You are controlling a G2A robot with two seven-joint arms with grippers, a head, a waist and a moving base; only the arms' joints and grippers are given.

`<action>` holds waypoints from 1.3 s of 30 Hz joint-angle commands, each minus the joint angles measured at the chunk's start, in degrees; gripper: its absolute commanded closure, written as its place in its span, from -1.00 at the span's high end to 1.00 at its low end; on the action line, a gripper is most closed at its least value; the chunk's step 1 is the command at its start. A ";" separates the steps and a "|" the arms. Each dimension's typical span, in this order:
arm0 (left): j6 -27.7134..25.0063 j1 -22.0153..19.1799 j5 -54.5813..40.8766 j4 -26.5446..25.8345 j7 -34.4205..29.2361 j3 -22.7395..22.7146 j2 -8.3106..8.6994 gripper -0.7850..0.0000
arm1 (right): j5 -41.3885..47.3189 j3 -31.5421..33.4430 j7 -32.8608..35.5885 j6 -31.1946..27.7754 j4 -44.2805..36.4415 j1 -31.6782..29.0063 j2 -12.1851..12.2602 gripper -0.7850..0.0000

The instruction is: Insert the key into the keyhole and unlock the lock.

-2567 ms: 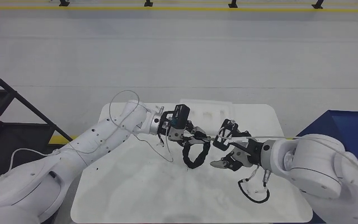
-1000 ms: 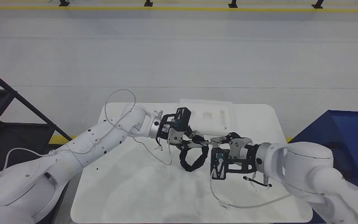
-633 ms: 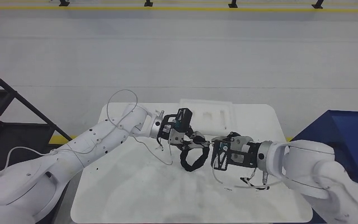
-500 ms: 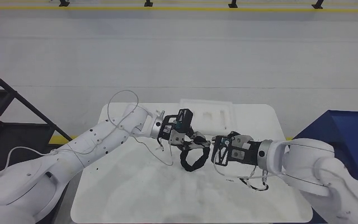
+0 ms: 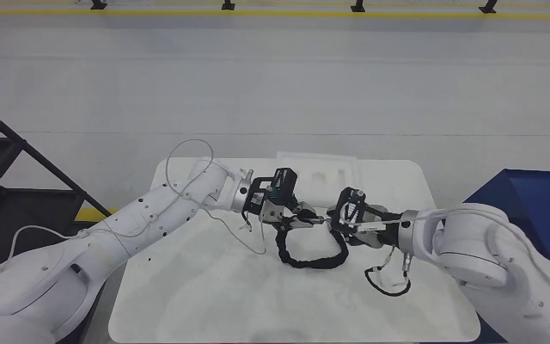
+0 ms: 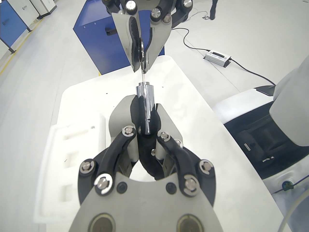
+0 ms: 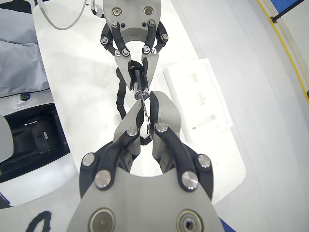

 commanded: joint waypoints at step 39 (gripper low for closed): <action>0.01 5.24 -3.50 18.93 -21.07 -3.85 -9.73 1.00 | 13.08 -0.15 -4.73 -8.03 15.32 1.11 -0.44 1.00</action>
